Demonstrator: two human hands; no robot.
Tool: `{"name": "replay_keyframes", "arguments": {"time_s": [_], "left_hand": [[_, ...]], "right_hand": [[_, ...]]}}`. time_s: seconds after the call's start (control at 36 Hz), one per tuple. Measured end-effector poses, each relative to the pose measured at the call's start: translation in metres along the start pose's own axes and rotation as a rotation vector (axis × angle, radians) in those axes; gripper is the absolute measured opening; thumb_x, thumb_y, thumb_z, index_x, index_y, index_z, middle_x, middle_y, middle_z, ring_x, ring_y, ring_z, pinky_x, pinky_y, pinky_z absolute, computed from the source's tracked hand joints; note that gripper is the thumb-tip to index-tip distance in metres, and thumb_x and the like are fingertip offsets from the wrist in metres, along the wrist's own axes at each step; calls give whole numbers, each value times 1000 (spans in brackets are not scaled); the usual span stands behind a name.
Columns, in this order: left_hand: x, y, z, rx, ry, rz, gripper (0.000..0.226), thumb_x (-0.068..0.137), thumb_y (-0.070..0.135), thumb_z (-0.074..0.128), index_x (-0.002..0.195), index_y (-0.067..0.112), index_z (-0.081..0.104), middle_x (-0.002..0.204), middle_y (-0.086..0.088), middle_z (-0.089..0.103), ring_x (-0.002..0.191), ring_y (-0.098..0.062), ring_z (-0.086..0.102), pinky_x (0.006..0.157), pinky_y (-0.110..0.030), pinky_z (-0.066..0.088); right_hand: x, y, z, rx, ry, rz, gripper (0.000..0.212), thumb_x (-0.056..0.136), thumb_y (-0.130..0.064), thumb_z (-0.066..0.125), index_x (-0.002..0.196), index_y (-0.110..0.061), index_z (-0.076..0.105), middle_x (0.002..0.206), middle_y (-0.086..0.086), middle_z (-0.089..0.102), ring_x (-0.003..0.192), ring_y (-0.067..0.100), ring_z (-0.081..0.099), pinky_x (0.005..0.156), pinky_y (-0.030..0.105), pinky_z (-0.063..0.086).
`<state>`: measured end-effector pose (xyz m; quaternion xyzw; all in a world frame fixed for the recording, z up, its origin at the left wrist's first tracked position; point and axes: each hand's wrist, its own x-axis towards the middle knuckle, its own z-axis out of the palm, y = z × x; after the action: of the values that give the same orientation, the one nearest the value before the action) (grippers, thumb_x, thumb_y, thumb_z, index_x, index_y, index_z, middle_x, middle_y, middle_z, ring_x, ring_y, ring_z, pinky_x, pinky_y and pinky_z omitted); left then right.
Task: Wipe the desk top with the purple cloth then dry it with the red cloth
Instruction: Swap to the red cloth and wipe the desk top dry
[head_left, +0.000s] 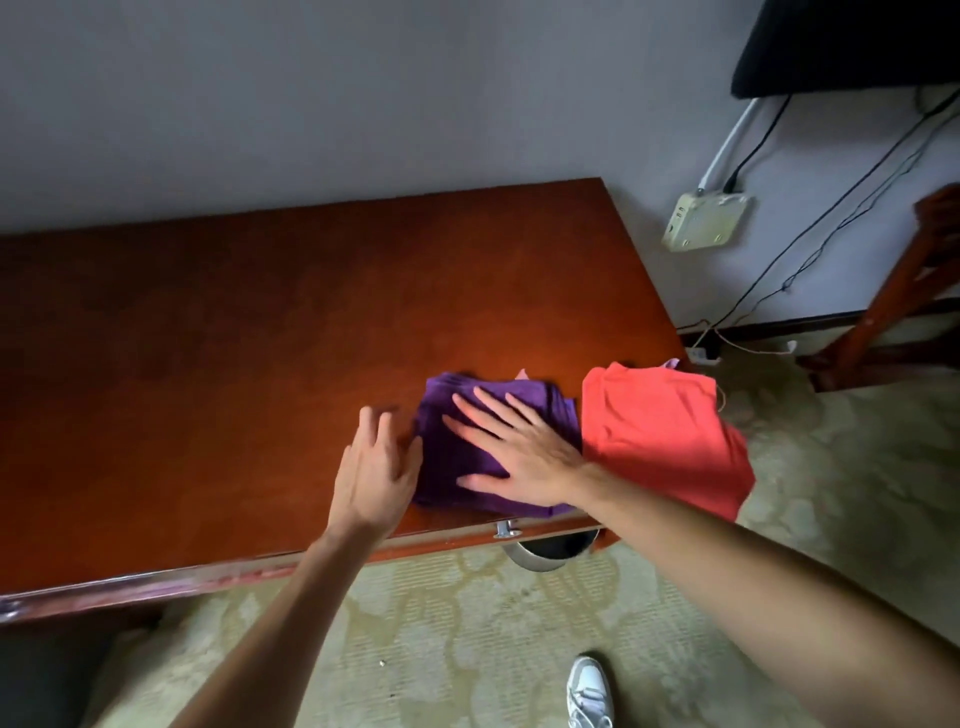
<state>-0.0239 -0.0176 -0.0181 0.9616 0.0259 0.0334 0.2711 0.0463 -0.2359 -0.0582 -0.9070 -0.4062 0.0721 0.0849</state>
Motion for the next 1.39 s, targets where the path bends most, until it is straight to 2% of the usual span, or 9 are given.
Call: {"name": "replay_keyframes", "arguments": {"time_s": [0.11,0.19,0.33,0.44,0.58,0.78,0.92,1.14,1.39], "left_hand": [[18,24,-7,113,-28,66,46,94,42,34,119,12,58,112,-11,52,81,-40,60,67,-42,49],[39,48,-2,195,-74,150,45,94,39,32,120,16,59,111,-8,53,92,-33,58,74,-42,48],[71,81,30,268,-220,289,43,94,41,31,120,19,57,114,-8,52,97,-31,58,79,-43,45],[97,87,52,248,-231,281,41,95,44,33,122,27,58,117,-2,54,101,-26,58,80,-43,44],[130,64,61,292,-199,208,51,93,50,32,126,24,61,119,-7,55,106,-31,58,84,-46,46],[168,35,60,290,-200,193,57,96,55,27,142,31,51,138,-1,48,115,-28,55,93,-46,43],[192,15,57,297,-256,252,58,97,61,21,148,44,39,151,4,37,132,-20,46,105,-41,36],[209,-21,61,347,-291,438,53,106,55,16,158,45,15,163,0,25,154,-9,12,124,-29,4],[210,-19,60,282,-264,433,51,107,52,21,157,46,18,162,2,28,155,-7,10,123,-36,11]], "right_hand": [[-23,22,-29,147,158,75,57,101,-54,38,149,-27,53,162,-3,42,150,18,37,121,44,32],[-65,60,-43,69,343,183,48,102,-46,45,144,-27,57,155,-5,50,143,17,46,111,43,42],[-122,96,-42,22,323,377,60,101,-60,42,155,-32,42,166,-8,32,154,15,28,121,44,28],[-130,94,-14,-94,118,243,66,101,-66,33,161,-39,24,172,-7,13,159,15,10,126,53,13],[-115,120,-17,-86,49,75,65,103,-63,35,161,-40,20,172,-10,4,159,12,1,126,53,11],[-36,184,-41,-167,-26,-166,63,102,-64,34,160,-45,18,172,-15,5,159,12,-1,126,56,0],[41,237,-55,-206,-18,-83,62,101,-69,23,159,-51,13,171,-18,0,159,15,-1,120,70,-1],[159,331,-85,-96,8,13,64,97,-72,19,157,-53,20,170,-20,10,158,12,8,122,60,-1],[224,389,-103,-30,99,265,74,87,-78,14,156,-52,25,169,-17,18,157,14,15,122,63,3]]}}
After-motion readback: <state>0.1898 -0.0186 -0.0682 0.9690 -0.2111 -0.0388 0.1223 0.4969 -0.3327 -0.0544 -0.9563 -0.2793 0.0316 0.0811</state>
